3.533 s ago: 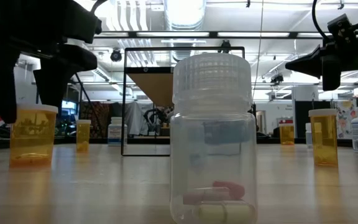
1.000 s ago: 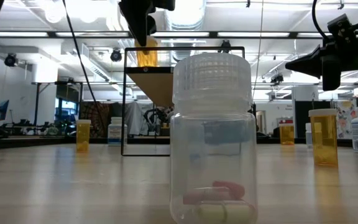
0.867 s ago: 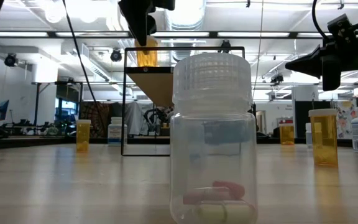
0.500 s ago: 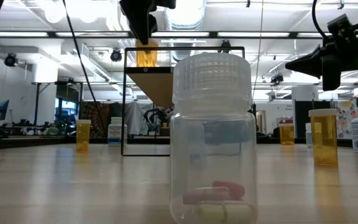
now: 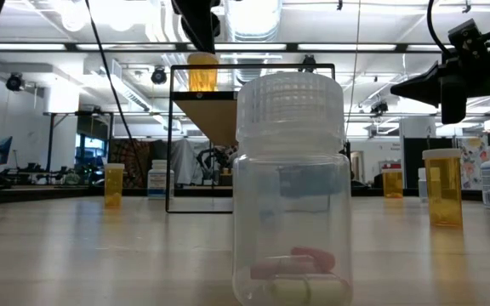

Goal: Pick and place medicine bottles onto shelf by color
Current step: Put the middle left big orange pill bottle on the shelf, then put the top transparent pill bottle on the shelf

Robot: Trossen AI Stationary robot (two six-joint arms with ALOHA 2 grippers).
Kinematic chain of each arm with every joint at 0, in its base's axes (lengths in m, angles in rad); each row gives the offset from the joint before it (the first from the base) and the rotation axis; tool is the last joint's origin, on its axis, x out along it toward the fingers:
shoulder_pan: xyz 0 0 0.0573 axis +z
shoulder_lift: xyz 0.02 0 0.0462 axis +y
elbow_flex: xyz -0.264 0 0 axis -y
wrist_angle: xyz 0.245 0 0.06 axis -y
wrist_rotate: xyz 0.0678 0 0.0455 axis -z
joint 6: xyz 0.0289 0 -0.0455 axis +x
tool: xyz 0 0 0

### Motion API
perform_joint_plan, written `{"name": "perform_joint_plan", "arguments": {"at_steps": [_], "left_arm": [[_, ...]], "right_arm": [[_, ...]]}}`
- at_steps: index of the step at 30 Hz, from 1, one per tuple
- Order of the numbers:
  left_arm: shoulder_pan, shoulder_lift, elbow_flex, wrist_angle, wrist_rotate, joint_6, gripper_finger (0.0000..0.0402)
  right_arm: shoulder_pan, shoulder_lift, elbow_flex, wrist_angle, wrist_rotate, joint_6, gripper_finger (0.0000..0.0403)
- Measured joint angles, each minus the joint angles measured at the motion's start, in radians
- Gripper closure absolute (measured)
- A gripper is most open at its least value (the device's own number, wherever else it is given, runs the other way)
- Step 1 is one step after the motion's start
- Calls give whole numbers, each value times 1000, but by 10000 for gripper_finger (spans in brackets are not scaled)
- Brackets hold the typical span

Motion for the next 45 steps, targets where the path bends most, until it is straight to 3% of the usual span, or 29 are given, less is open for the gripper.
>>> {"name": "perform_joint_plan", "arguments": {"at_steps": [5, 14, 18, 22, 28, 38, 45], "left_arm": [[0, 0, 17, -4, -1, -27, 176], [-1, -3, 104, -10, -15, -21, 122], [-2, -40, 120, 5, -16, 1, 121], [-5, -107, 41, 131, -19, 57, 141], [-3, -291, -271, 483, -2, 158, 209], [-1, -620, -1001, 1342, 14, 214, 325], [28, -785, -1389, 1866, 14, 218, 377]], "right_arm": [[0, 0, 0, 0, 0, 0, 394], [0, 0, 0, 0, 0, 0, 394], [0, 0, 0, 0, 0, 0, 394], [0, 0, 0, 0, 0, 0, 394], [0, 0, 0, 0, 0, 0, 394], [0, 0, 0, 0, 0, 0, 394], [0, 0, 0, 0, 0, 0, 394]]}}
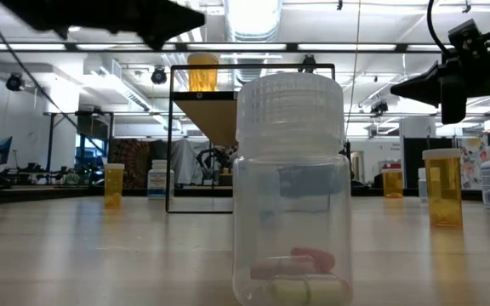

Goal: Pick and place medicine bottles onto shelf by color
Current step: Put the top transparent pill bottle on the shelf

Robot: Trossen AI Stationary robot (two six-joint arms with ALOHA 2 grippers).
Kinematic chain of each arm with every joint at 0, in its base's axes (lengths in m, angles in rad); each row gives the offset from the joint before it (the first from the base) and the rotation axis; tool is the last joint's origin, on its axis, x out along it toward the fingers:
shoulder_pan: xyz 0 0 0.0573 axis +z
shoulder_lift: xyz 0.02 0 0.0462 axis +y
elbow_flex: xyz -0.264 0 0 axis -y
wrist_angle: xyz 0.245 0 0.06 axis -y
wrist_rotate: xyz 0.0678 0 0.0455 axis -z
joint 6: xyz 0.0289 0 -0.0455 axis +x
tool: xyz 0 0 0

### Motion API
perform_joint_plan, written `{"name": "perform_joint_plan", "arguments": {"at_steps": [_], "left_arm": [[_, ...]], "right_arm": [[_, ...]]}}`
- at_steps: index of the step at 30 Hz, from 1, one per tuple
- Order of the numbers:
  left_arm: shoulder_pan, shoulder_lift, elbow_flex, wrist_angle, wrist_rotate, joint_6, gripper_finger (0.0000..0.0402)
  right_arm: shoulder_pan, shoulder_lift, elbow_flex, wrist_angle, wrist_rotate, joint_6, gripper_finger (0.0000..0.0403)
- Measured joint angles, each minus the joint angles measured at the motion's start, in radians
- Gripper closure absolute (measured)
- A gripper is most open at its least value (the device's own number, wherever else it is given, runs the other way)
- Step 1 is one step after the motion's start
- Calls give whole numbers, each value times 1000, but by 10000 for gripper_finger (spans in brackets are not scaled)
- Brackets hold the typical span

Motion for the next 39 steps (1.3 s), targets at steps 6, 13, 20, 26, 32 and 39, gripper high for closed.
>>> {"name": "perform_joint_plan", "arguments": {"at_steps": [6, 13, 20, 26, 32, 39], "left_arm": [[36, -110, -193, 188, 1, -30, 400], [39, -164, -374, 467, 4, -55, 400], [39, -168, -493, 580, 6, -87, 400], [39, -170, -532, 603, 7, -90, 400], [39, -153, -533, 607, 6, -87, 400], [39, -108, -531, 618, 3, -94, 400]], "right_arm": [[0, 0, 0, 0, 0, 0, 394], [0, 0, 0, 2, 0, -40, 394], [0, 0, 0, 1, 0, -58, 394], [0, 0, 0, 3, -12, 105, 394], [1, 0, 0, 41, -91, 442, 394], [1, 0, 0, 140, -107, 568, 394]]}}
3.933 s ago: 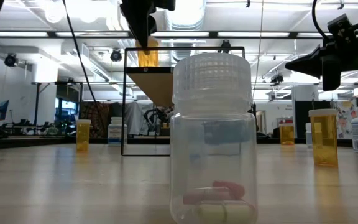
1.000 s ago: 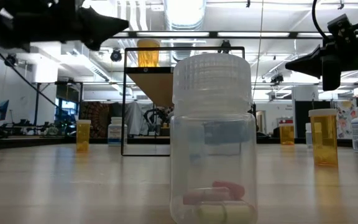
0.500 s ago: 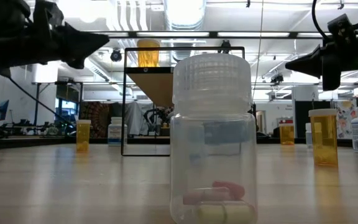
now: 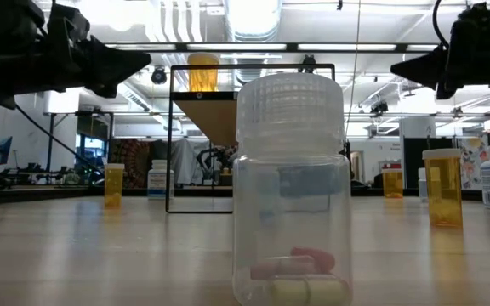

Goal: Pick and place medicine bottles onto shelf by color
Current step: Put the top transparent pill bottle on the shelf

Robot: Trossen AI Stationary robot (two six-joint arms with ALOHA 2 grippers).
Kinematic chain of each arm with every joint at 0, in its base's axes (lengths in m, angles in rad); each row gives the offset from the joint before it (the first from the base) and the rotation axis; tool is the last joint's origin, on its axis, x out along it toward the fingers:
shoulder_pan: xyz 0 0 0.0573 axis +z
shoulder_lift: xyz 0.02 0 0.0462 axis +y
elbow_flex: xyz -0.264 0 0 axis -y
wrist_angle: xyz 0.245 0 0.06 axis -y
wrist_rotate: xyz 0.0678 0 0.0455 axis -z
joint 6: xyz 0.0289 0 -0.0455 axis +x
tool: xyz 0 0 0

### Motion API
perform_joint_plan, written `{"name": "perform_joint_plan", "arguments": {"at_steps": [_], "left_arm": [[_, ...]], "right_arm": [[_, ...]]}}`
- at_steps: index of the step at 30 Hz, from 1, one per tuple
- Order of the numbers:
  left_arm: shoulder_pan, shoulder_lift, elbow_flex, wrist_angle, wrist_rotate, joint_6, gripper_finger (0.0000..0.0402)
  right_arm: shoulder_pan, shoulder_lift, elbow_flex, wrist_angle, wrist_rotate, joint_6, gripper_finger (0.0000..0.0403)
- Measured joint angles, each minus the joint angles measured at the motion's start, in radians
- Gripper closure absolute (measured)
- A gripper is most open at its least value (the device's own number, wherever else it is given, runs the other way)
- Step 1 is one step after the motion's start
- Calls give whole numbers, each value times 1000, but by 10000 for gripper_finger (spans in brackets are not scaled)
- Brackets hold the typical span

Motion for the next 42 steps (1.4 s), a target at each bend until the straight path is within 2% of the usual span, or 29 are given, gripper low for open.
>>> {"name": "perform_joint_plan", "arguments": {"at_steps": [8, 14, 21, 26, 31, 38, 42], "left_arm": [[0, 95, 34, -2, -22, -18, 400], [0, 137, 1, 179, -24, 7, 400], [2, 160, -4, 189, -38, -12, 400], [3, 170, -4, 195, -75, -16, 400], [3, 176, -5, 195, -105, -11, 400], [3, 182, -6, 193, -107, 15, 400], [3, 194, -6, 191, -107, 32, 400]], "right_arm": [[0, 0, 0, 99, 0, -25, 394], [0, 14, 0, 101, 28, -17, 390], [0, 57, 27, 39, 145, 55, 329], [0, 102, 128, -220, 243, 233, 267], [0, 182, 261, -542, 253, 516, 215], [0, 387, 488, -1028, 255, 947, 173], [0, 519, 554, -1149, 240, 1152, 152]]}}
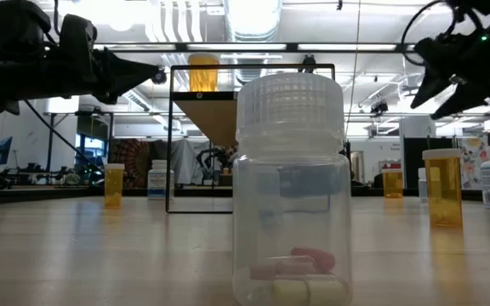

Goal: Pick and place medicine bottles onto shelf by color
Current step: Put the top transparent pill bottle on the shelf

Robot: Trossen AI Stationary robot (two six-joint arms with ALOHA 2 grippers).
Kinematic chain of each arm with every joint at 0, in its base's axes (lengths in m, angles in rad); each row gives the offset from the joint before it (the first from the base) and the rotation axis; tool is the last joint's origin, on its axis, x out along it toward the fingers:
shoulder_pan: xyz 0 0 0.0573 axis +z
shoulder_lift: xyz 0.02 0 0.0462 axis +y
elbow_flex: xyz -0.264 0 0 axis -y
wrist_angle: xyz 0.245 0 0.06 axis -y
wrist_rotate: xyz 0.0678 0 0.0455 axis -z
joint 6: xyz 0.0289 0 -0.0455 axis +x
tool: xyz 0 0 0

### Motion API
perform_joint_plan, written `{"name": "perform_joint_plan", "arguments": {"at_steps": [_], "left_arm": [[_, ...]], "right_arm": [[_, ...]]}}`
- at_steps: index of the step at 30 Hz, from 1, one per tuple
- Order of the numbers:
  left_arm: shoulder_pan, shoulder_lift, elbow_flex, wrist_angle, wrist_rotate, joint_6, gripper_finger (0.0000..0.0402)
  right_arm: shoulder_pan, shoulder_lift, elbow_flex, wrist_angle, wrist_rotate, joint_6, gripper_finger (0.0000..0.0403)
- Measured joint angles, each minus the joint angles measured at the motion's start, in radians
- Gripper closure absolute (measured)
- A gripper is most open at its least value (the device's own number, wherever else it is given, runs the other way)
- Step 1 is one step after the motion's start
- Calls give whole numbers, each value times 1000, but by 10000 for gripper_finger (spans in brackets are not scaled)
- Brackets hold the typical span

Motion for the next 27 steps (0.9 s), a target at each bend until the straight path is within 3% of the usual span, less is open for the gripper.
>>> {"name": "perform_joint_plan", "arguments": {"at_steps": [10, 27], "left_arm": [[0, 42, -1, 11, 0, 30, 400], [0, 34, 6, 13, 0, 37, 400]], "right_arm": [[-74, 240, 25, -85, -100, 206, 107], [-239, 368, -15, 55, -128, 70, 133]]}}
